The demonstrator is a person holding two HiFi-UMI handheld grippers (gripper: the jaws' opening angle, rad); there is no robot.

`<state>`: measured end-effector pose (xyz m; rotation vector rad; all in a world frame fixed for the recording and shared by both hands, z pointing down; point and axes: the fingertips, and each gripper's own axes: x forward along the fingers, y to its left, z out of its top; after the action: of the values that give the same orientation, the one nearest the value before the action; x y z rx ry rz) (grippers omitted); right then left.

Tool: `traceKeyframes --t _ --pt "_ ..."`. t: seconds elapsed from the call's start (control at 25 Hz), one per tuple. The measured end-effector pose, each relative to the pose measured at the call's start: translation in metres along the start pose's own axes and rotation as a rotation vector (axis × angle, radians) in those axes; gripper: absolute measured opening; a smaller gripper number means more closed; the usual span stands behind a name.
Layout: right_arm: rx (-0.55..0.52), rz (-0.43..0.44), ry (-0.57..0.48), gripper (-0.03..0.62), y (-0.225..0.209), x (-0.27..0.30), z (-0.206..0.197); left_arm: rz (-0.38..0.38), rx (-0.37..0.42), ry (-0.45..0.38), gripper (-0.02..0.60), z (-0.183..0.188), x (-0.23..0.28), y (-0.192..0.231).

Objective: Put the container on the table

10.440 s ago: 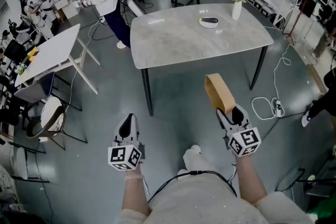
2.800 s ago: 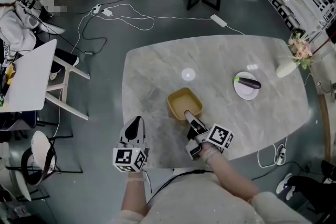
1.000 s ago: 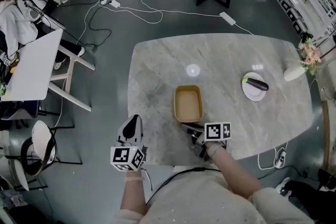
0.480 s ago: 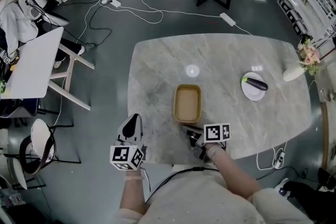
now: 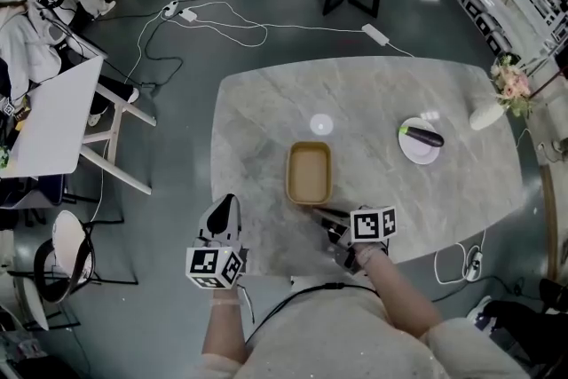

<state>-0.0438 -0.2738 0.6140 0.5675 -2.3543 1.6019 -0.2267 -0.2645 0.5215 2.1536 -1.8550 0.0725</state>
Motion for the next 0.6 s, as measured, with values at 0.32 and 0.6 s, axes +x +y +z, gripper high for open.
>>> traceKeyframes --t 0.32,0.6 --pt "-0.235 -0.096 -0.096 0.006 0.000 -0.033 0.030 -0.013 0.009 -0.010 0.011 0.001 -0.005 -0.011" --pt "-0.502 -0.229 -0.186 0.006 0.012 -0.062 0.061 -0.016 0.014 -0.022 0.011 0.006 -0.013 -0.015"
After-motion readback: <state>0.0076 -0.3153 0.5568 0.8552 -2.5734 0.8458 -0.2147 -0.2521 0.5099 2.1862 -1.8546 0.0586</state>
